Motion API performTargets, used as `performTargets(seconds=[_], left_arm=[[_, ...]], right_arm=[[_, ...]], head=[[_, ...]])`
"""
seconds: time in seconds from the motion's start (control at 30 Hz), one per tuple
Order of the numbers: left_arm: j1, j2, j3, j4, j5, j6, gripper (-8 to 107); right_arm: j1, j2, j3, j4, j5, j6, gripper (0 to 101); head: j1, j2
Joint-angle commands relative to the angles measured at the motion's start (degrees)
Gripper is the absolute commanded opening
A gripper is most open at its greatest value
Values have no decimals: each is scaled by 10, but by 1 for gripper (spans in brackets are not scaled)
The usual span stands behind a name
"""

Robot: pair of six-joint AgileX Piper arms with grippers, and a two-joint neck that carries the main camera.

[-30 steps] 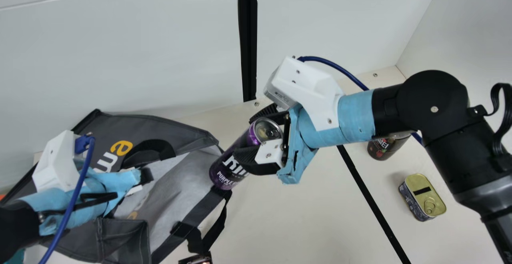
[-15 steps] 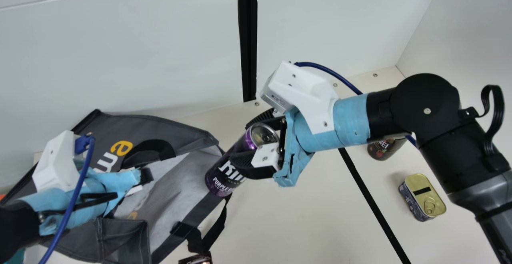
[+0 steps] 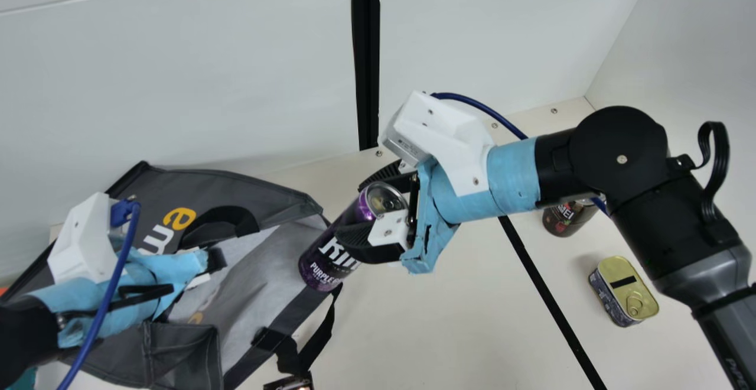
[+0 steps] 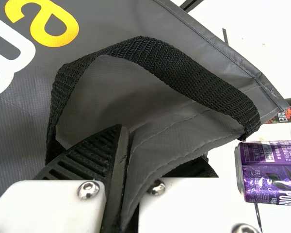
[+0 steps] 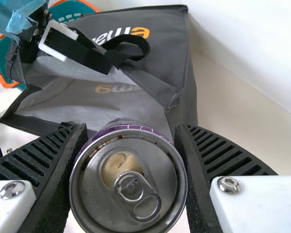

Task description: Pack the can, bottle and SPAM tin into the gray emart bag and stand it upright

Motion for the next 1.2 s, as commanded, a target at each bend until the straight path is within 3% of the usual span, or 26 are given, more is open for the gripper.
performTargets(seconds=[0.0, 1.17], left_arm=[[0, 0, 0, 0, 0, 0, -8], [0, 0, 0, 0, 0, 0, -8]], right_arm=[[-1, 1, -1, 2, 1, -2, 0], [22, 37, -12, 45, 1, -11, 0]], head=[[-13, -1], [-13, -1]])
